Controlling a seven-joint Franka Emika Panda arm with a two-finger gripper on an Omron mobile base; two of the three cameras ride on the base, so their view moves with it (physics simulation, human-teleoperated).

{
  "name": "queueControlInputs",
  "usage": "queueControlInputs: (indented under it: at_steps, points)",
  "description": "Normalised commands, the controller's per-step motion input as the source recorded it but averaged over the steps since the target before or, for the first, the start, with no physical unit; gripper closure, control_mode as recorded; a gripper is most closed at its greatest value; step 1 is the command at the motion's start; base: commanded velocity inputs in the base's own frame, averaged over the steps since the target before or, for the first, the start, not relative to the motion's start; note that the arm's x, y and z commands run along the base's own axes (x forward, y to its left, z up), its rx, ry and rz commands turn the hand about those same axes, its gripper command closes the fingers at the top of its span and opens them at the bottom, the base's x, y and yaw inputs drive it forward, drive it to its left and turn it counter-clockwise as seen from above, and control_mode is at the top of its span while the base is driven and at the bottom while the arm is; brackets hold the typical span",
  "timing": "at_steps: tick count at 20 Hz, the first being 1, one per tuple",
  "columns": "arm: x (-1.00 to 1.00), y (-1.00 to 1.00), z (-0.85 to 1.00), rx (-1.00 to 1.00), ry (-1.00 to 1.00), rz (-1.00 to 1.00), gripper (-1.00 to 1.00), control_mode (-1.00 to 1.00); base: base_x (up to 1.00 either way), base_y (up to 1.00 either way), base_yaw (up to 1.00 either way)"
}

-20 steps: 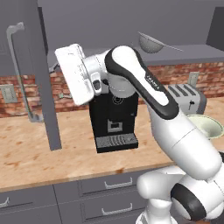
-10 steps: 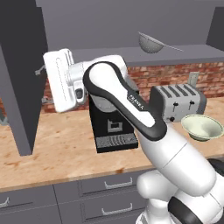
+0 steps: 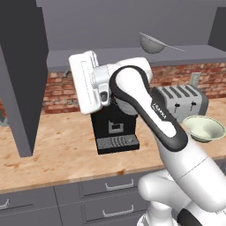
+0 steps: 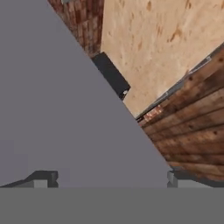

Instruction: Open the cabinet and setup a tea strainer by placing it in the bowl upright.

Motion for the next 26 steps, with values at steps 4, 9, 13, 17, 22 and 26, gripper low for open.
queueControlInputs:
  at_steps: [4,9,13,17,22,26]
  points:
    - [0.03,-0.69,-0.25,-0.18,-0.08,-0.01,-1.0,-1.0,0.0,0.0,0.0]
    - [0.0,-0.54,-0.36,-0.38,-0.17,0.0,-1.0,-1.0,0.0,0.0,0.0]
    - [0.0,-0.53,-0.27,-0.48,-0.27,0.1,-1.0,-1.0,0.0,0.0,0.0]
    - [0.0,-0.42,-0.19,-0.5,-0.38,0.23,-1.0,-1.0,0.0,0.0,0.0]
    - [0.0,-0.68,-0.16,-0.45,-0.33,0.34,-1.0,-1.0,0.0,0.0,0.0]
    - [0.0,-0.82,-0.14,-0.43,-0.31,0.35,-1.0,-1.0,0.0,0.0,0.0]
